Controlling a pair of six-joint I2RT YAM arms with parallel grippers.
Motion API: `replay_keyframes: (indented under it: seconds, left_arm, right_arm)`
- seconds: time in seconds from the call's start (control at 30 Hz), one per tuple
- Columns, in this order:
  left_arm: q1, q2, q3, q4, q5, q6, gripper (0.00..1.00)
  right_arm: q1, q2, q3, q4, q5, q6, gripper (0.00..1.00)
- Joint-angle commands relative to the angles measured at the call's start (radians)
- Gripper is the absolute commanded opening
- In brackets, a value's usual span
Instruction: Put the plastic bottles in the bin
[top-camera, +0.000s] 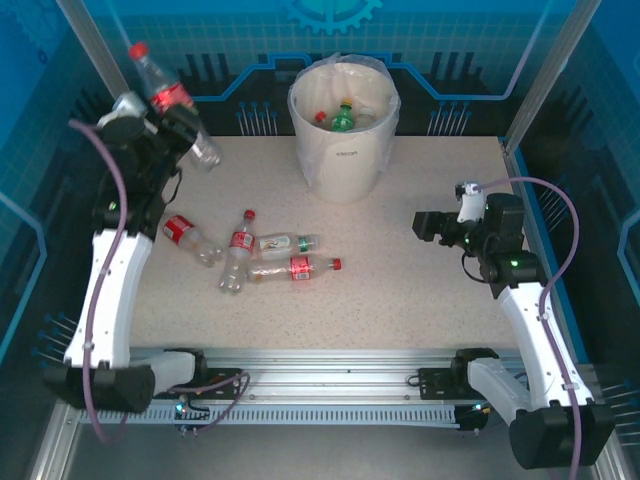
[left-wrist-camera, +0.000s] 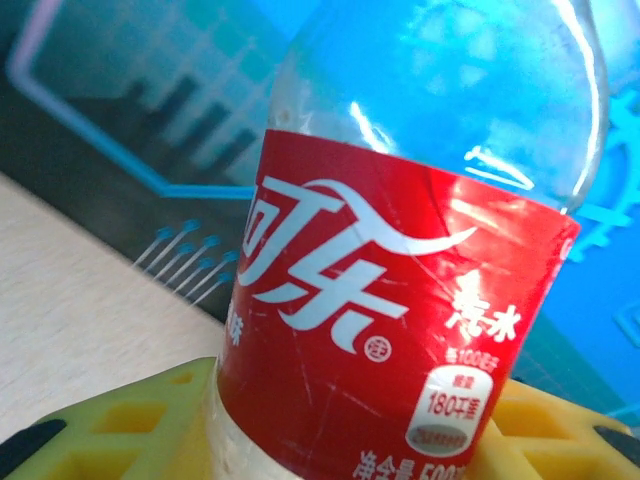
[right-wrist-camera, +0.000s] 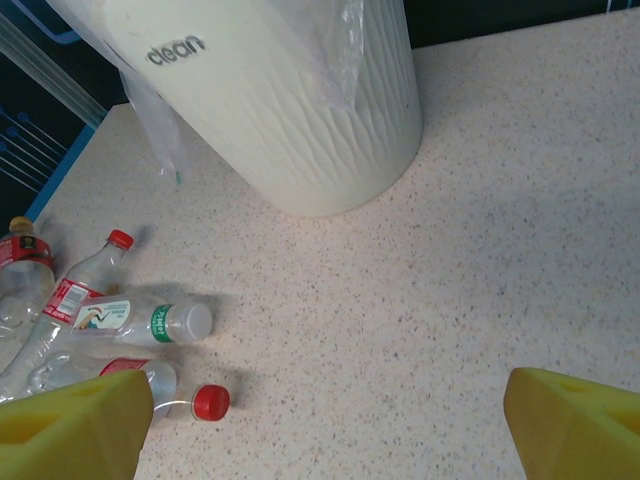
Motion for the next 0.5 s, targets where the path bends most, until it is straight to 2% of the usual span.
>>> replay_keyframes:
  seconds: [0.0,0.3,0.47]
  left_arm:
    - [-0.041,0.152,0.146,0.171,-0.002,0.071,0.0]
    - [-0.183,0.565,0.573,0.224,0.011,0.118,0.0]
    - [-0.275,0.789,0.826,0.187,0.061,0.225,0.0]
  right_arm:
    - [0.001,-0.033,-0.014,-0.045,0.009,0.03,0.92]
    - [0.015,-0.074,-0.011,-0.09,0.047,0.038,0.92]
    - [0.016,-0.08,-0.002,-0.109,0.049,0.029,0.92]
